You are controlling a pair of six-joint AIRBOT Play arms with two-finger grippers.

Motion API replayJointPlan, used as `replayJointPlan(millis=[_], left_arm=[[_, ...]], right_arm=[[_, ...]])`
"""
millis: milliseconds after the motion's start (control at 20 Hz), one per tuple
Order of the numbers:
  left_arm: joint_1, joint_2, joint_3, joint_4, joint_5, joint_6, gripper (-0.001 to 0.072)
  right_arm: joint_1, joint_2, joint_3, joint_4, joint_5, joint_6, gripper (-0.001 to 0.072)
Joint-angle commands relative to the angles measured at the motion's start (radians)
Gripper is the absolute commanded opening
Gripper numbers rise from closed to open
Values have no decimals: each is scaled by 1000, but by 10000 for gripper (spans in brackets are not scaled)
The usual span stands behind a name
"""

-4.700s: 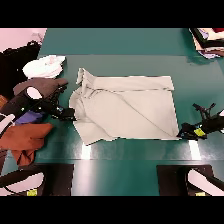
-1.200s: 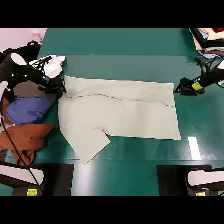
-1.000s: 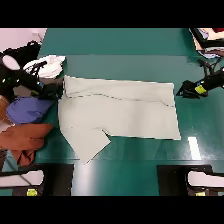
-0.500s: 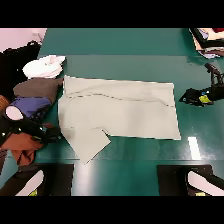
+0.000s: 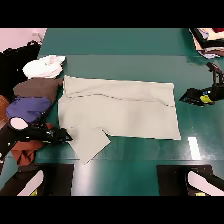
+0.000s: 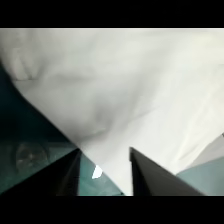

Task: Fold the shirts.

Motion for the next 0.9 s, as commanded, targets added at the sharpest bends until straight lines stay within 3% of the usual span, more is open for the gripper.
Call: replayJointPlan(millis=[0, 50, 350, 450, 600, 850], left_arm=[[0, 0, -18, -30, 79, 5, 71], [0, 0, -17, -48, 92, 5, 24], [0, 1, 52, -96, -3, 63, 22], [0, 0, 91, -97, -9, 76, 22], [0, 0, 143, -96, 0, 77, 22], [0, 0, 171, -96, -5, 76, 23]], right_arm=[[0, 1, -3, 0, 9, 0, 411], [-1, 3, -13, -2, 13, 0, 411], [-162, 105, -251, -13, 74, -43, 412], [-260, 124, -350, -29, 117, -68, 495], [-331, 93, -461, -25, 127, -86, 478], [-263, 14, -504, 39, 59, -104, 426]])
